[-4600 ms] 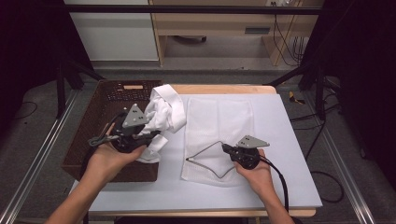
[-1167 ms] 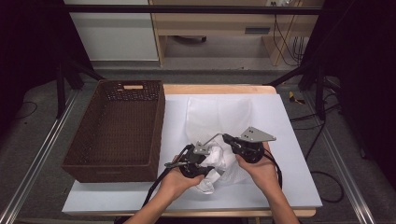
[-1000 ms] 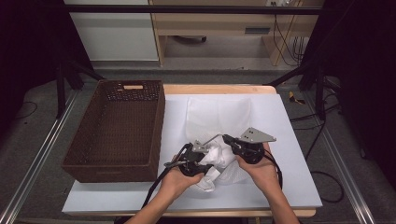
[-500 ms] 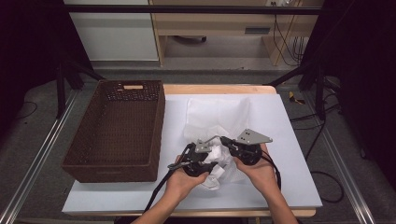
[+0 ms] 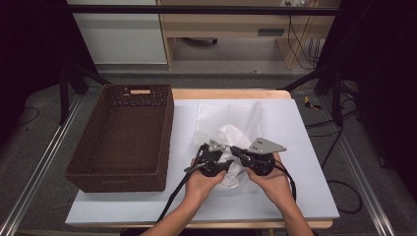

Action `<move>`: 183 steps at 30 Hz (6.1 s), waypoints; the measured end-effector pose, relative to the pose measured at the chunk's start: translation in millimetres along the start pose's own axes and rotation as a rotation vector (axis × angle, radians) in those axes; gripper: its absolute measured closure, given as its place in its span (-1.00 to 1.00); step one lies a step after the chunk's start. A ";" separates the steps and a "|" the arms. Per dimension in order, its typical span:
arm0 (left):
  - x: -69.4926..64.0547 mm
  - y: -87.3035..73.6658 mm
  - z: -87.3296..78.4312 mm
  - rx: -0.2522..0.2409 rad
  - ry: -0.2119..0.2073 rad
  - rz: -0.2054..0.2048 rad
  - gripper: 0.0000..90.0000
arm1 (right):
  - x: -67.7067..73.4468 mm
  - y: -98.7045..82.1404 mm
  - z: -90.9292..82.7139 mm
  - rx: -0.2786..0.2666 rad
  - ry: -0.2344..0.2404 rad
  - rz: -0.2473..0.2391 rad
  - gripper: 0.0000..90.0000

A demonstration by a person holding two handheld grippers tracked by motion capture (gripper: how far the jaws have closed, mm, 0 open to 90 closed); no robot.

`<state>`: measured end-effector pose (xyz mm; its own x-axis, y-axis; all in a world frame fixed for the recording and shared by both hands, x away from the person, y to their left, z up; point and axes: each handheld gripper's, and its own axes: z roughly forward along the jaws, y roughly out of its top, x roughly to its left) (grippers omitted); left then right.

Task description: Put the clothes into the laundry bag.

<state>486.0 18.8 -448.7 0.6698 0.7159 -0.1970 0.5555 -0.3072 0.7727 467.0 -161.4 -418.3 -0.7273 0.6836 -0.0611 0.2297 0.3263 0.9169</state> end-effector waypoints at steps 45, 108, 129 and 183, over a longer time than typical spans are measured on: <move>-13.7 -20.6 -70.3 -0.181 0.043 0.167 -0.39 | -5.6 -2.1 -5.8 -0.010 -0.057 0.040 0.99; -16.9 -46.6 -28.0 0.084 -0.056 0.270 1.00 | 6.0 -3.1 -13.7 -0.018 0.005 0.032 0.99; -16.1 -26.8 -7.5 0.053 -0.052 0.249 1.00 | -2.0 -8.4 -14.6 0.006 -0.005 0.062 0.99; -5.8 -13.4 11.9 0.016 -0.042 0.213 1.00 | -1.9 -9.7 -14.9 0.009 0.005 0.059 0.99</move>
<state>480.5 11.3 -465.1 0.7929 0.6068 -0.0555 0.4067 -0.4592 0.7898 456.5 -175.6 -421.2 -0.7159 0.6982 -0.0051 0.2777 0.2915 0.9154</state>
